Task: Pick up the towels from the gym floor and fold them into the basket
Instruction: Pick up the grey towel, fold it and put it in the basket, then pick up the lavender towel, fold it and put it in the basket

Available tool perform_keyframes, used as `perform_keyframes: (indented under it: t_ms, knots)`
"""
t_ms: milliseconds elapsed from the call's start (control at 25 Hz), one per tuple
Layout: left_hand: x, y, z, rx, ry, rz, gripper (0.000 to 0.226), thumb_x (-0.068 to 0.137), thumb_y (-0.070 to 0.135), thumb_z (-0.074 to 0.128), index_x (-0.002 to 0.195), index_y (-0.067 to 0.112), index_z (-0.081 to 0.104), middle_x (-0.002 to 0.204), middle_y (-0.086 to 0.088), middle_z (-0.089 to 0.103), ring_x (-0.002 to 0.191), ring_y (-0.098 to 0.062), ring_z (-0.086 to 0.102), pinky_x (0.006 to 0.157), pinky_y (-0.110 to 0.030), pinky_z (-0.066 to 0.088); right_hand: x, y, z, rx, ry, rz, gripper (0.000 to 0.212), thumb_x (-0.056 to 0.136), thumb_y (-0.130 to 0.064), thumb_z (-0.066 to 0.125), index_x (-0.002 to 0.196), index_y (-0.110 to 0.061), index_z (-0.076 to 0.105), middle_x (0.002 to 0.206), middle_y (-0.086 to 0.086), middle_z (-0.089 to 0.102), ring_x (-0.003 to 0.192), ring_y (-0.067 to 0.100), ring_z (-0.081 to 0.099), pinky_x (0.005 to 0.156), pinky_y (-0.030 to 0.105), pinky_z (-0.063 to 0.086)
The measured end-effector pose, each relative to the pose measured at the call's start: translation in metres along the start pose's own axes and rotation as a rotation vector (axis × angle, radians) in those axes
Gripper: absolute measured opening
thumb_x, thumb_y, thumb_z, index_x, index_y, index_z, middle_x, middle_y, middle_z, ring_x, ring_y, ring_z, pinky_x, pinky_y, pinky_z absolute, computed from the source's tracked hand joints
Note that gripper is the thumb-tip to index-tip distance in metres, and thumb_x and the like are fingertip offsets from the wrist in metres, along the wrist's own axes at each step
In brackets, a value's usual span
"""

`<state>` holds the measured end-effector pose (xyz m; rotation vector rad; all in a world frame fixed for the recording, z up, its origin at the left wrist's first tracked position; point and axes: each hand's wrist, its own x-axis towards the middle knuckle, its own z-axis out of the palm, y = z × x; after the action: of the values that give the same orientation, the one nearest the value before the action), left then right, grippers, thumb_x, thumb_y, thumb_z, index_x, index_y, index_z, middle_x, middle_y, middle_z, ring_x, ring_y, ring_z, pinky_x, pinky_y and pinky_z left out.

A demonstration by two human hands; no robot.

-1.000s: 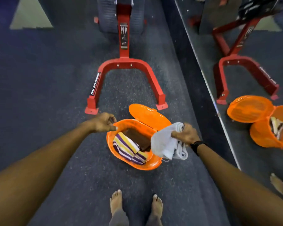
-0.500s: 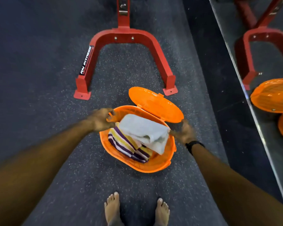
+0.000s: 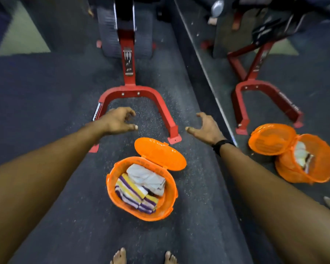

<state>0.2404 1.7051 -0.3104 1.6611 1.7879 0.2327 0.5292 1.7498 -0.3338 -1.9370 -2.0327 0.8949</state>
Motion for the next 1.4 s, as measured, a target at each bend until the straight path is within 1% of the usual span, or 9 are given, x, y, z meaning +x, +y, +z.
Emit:
perform_keyframes:
  t_ms: [200,360,520,720,840,920,1080,1280,1400]
  knots:
    - [-0.045,0.129,-0.113,0.007,0.184,0.136,0.053,0.076,0.033,0.078,0.122,0.016,0.057,0.114,-0.007,0.064,0.095,-0.018,0.060,0.088,-0.023,0.043,-0.046,-0.063,-0.174,-0.059,0.175,-0.106,0.074,0.078,-0.047,0.070,0.139,-0.017,0.041,0.141,0.012,0.044,0.129,0.028,0.045,0.106,0.044,0.039]
    - [-0.093,0.215,-0.190,0.008,0.331,0.280,0.052,0.076,0.033,0.078,0.121,0.015,0.058,0.113,-0.007,0.064,0.094,-0.018,0.059,0.091,-0.027,0.045,-0.097,-0.104,-0.292,-0.086,0.307,-0.179,0.074,0.075,-0.051,0.071,0.136,-0.016,0.044,0.136,0.013,0.050,0.126,0.028,0.049,0.104,0.040,0.041]
    - [-0.132,0.264,-0.242,-0.005,0.394,0.400,0.053,0.076,0.036,0.077,0.122,0.018,0.057,0.116,-0.005,0.061,0.096,-0.015,0.057,0.084,-0.024,0.040,-0.151,-0.136,-0.363,-0.102,0.411,-0.206,0.071,0.079,-0.046,0.072,0.135,-0.013,0.047,0.135,0.012,0.053,0.124,0.026,0.050,0.103,0.034,0.039]
    - [-0.153,0.312,-0.274,0.082,0.373,0.566,0.061,0.075,0.043,0.077,0.127,0.021,0.055,0.124,-0.006,0.060,0.113,-0.021,0.056,0.096,-0.030,0.043,-0.219,-0.148,-0.401,-0.106,0.510,-0.145,0.066,0.080,-0.046,0.071,0.134,-0.014,0.048,0.139,0.007,0.051,0.127,0.024,0.048,0.102,0.031,0.037]
    - [-0.160,0.340,-0.272,0.094,0.302,0.686,0.062,0.075,0.043,0.077,0.129,0.023,0.054,0.130,-0.004,0.056,0.120,-0.020,0.052,0.095,-0.029,0.040,-0.270,-0.142,-0.409,-0.142,0.580,-0.030,0.072,0.080,-0.050,0.069,0.137,-0.015,0.044,0.143,0.007,0.047,0.130,0.024,0.045,0.104,0.034,0.037]
    - [-0.170,0.362,-0.263,0.108,0.244,0.801,0.064,0.074,0.044,0.077,0.129,0.023,0.054,0.131,-0.003,0.055,0.120,-0.019,0.052,0.093,-0.028,0.040,-0.311,-0.136,-0.412,-0.146,0.658,0.052,0.072,0.080,-0.049,0.070,0.137,-0.013,0.044,0.143,0.007,0.047,0.131,0.023,0.044,0.106,0.035,0.037]
    - [-0.204,0.415,-0.223,0.127,0.089,1.007,0.064,0.073,0.043,0.078,0.128,0.019,0.054,0.128,-0.003,0.057,0.116,-0.019,0.053,0.096,-0.030,0.043,-0.406,-0.119,-0.410,-0.124,0.774,0.231,0.068,0.080,-0.045,0.072,0.135,-0.012,0.046,0.142,0.005,0.048,0.130,0.020,0.044,0.105,0.030,0.034]
    - [-0.288,0.493,-0.138,0.133,-0.097,1.307,0.064,0.074,0.041,0.078,0.129,0.018,0.053,0.130,-0.005,0.056,0.119,-0.018,0.051,0.100,-0.031,0.040,-0.565,-0.087,-0.389,-0.124,0.932,0.544,0.070,0.080,-0.045,0.071,0.137,-0.013,0.045,0.142,0.006,0.048,0.129,0.022,0.045,0.103,0.029,0.035]
    - [-0.356,0.526,-0.083,0.112,-0.204,1.448,0.063,0.074,0.039,0.078,0.128,0.018,0.055,0.125,-0.003,0.058,0.109,-0.011,0.051,0.093,-0.024,0.037,-0.663,-0.078,-0.366,-0.115,0.998,0.707,0.069,0.081,-0.045,0.070,0.136,-0.013,0.045,0.143,0.005,0.046,0.131,0.022,0.043,0.104,0.031,0.035]
